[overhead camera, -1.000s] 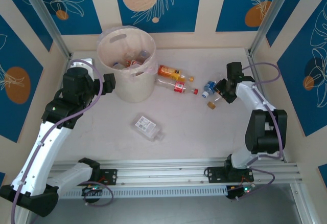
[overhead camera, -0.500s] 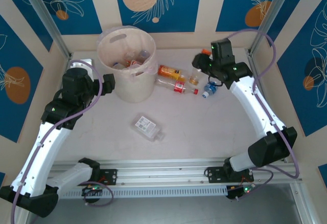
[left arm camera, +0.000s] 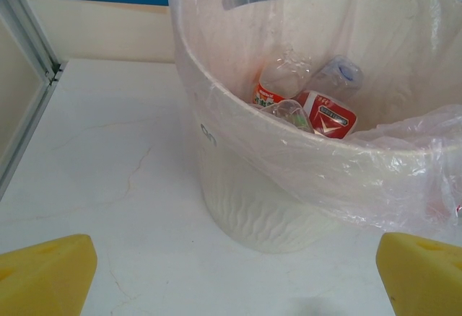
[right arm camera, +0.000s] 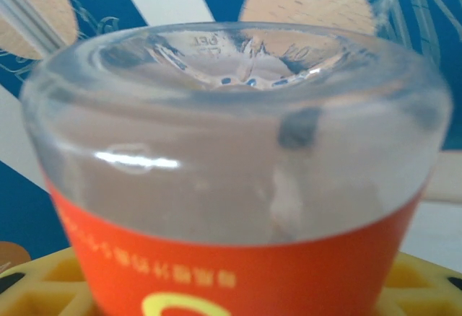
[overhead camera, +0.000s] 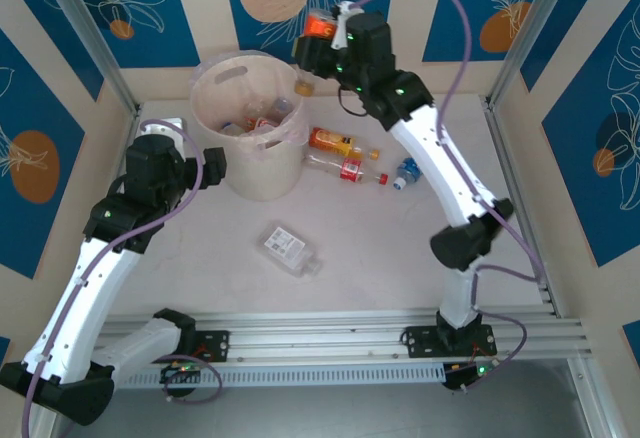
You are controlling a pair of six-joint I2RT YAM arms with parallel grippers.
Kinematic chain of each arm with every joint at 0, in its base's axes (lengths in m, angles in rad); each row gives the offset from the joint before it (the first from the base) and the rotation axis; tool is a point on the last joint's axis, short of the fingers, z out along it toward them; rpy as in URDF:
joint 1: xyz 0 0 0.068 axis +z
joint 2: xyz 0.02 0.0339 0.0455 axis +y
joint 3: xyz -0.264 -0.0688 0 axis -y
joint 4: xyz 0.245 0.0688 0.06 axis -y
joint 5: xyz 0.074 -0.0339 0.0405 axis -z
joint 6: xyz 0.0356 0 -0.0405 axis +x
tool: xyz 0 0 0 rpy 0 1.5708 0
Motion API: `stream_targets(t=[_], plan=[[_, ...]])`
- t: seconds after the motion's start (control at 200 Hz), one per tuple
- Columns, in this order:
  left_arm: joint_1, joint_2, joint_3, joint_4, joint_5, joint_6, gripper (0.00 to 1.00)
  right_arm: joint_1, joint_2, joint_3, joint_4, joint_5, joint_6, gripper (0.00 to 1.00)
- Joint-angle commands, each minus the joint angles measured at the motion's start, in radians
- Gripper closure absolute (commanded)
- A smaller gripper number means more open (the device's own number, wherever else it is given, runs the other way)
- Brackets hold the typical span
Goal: Put the plastic bottles in the bin
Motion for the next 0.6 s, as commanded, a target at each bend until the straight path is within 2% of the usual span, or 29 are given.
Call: stream_targets(t=[0.0, 0.155, 0.355, 0.595], plan=[[0.004, -0.019, -0.008, -0.007, -0.002, -0.002, 0.01, 0.035, 0.124, 0.176, -0.008, -0.030, -0.094, 0.48], [0.005, -0.023, -0.011, -0.005, 0.004, -0.002, 0.00, 0.058, 0.288, 0.358, 0.002, -0.086, -0.136, 0.47], [0.004, -0.029, -0.010, -0.001, 0.008, 0.000, 0.01, 0.064, 0.343, 0.304, 0.078, -0.107, -0.163, 0.45], [0.004, -0.026, -0.011, -0.003, 0.011, 0.000, 0.01, 0.057, 0.406, 0.306, 0.066, -0.140, -0.135, 0.41]])
